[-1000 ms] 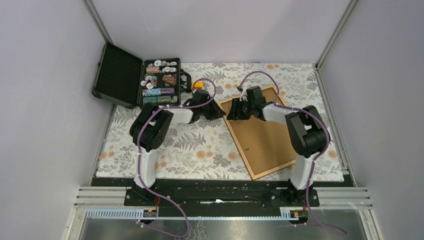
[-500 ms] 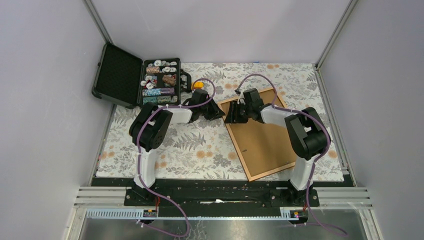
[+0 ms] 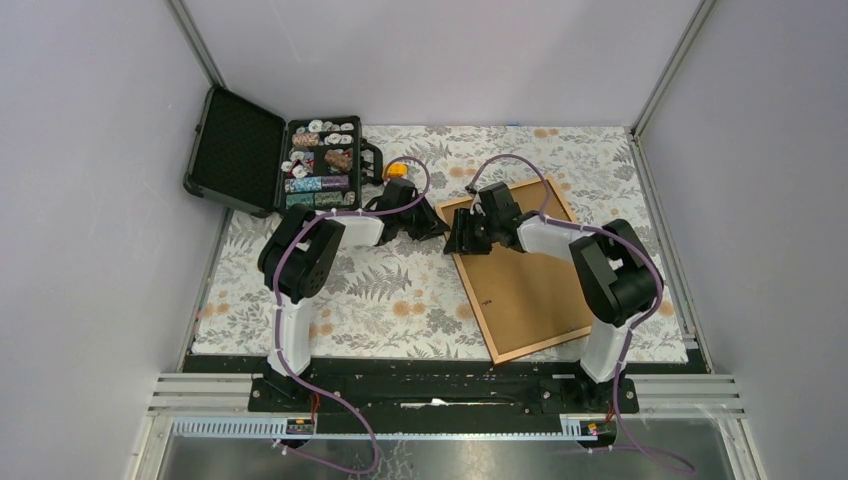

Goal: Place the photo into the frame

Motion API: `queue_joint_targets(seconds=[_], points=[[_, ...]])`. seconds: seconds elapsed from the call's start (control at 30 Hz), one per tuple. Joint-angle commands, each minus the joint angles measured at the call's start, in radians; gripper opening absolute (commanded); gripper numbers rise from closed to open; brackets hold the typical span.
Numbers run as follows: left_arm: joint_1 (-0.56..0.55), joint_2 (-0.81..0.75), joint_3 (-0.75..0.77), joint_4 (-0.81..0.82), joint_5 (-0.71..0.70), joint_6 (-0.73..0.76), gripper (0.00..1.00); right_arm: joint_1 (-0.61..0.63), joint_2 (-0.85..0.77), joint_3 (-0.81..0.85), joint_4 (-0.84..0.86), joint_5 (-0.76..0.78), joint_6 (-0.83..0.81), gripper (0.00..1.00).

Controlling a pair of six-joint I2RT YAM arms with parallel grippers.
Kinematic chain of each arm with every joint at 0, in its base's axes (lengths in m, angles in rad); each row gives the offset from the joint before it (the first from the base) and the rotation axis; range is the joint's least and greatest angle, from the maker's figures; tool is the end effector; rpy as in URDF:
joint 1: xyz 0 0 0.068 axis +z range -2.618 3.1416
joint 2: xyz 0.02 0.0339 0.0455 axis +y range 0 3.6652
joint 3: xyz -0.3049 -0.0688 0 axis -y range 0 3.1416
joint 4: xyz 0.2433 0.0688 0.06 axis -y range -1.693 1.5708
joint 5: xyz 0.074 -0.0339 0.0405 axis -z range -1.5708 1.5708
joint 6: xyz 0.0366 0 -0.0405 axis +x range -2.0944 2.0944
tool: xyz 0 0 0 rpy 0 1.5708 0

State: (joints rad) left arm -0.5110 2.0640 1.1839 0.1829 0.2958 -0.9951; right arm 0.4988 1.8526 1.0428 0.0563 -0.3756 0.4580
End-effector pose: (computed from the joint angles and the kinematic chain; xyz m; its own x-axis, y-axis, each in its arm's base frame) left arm 0.3866 -0.2290 0.1628 -0.8608 -0.4373 -0.2604 -0.1090 0.6581 -0.7450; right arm 0.3403 0.2007 0.1976 -0.8396 0.0111 -0.5432 -0.3442 0.7627 0.5476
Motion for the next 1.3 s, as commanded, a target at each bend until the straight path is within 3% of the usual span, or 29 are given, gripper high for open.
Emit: queue_joint_targets(seconds=[0.0, 0.1, 0.57, 1.03, 1.27], points=[[-0.004, 0.041, -0.014, -0.010, -0.029, 0.007, 0.19, 0.034, -0.097, -0.010, -0.118, 0.081, -0.020, 0.57], [-0.005, 0.040, -0.016, -0.006, -0.027, 0.006, 0.19, 0.030, -0.100, -0.011, -0.147, 0.137, -0.048, 0.60], [-0.006, 0.042, -0.015, -0.007, -0.027, 0.005, 0.19, 0.026, 0.046, 0.056, -0.091, 0.118, -0.063, 0.59], [-0.006, 0.042, -0.018, -0.007, -0.029, 0.004, 0.17, -0.013, 0.034, 0.059, -0.113, 0.148, -0.079, 0.60], [-0.009, 0.044, -0.013, -0.005, -0.029, 0.004, 0.17, 0.002, 0.045, 0.008, 0.002, 0.019, 0.003, 0.58]])
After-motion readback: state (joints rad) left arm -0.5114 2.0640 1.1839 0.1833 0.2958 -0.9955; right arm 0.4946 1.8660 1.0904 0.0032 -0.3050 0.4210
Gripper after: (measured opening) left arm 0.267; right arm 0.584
